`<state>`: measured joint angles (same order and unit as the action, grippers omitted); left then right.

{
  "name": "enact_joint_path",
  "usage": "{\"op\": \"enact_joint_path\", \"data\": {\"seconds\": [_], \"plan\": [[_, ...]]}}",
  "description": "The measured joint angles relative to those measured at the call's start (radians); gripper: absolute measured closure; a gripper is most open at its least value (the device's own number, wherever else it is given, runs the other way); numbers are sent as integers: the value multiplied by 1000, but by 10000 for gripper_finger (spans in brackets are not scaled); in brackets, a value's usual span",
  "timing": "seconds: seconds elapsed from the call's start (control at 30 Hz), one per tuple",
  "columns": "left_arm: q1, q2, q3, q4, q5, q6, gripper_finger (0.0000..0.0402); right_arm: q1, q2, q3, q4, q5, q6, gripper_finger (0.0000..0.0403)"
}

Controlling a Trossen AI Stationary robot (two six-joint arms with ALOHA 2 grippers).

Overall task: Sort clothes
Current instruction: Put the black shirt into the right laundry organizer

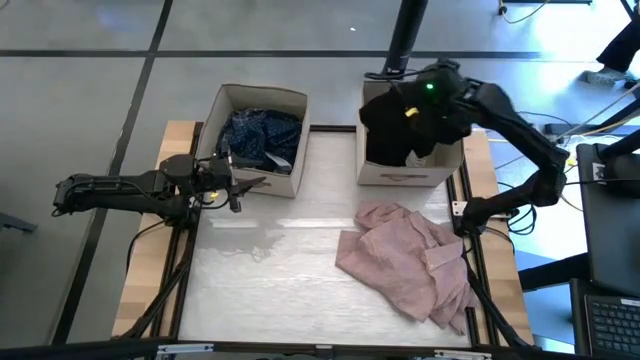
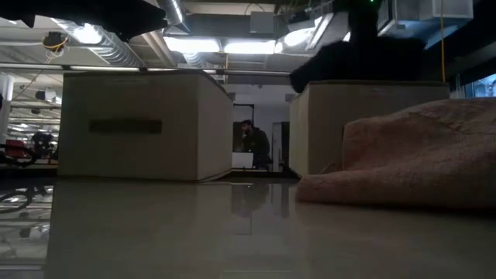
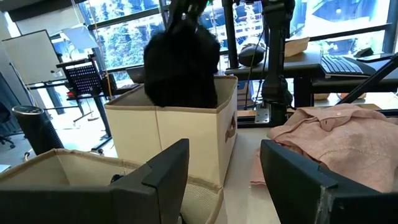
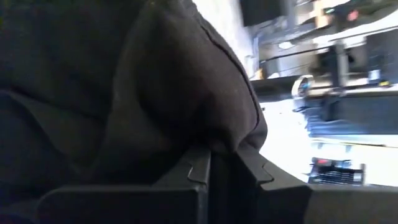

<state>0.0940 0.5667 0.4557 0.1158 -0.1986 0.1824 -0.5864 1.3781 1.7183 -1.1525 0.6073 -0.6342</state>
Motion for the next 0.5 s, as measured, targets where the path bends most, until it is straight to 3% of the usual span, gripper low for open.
{"op": "enact_joint_path", "data": {"seconds": [0.3, 0.5], "plan": [[0, 0, 0, 0, 0, -2, 213, -138, 1, -329, 249, -104, 6, 365], [0, 0, 0, 0, 0, 0, 213, -176, 1, -434, 257, -121, 42, 296]]}}
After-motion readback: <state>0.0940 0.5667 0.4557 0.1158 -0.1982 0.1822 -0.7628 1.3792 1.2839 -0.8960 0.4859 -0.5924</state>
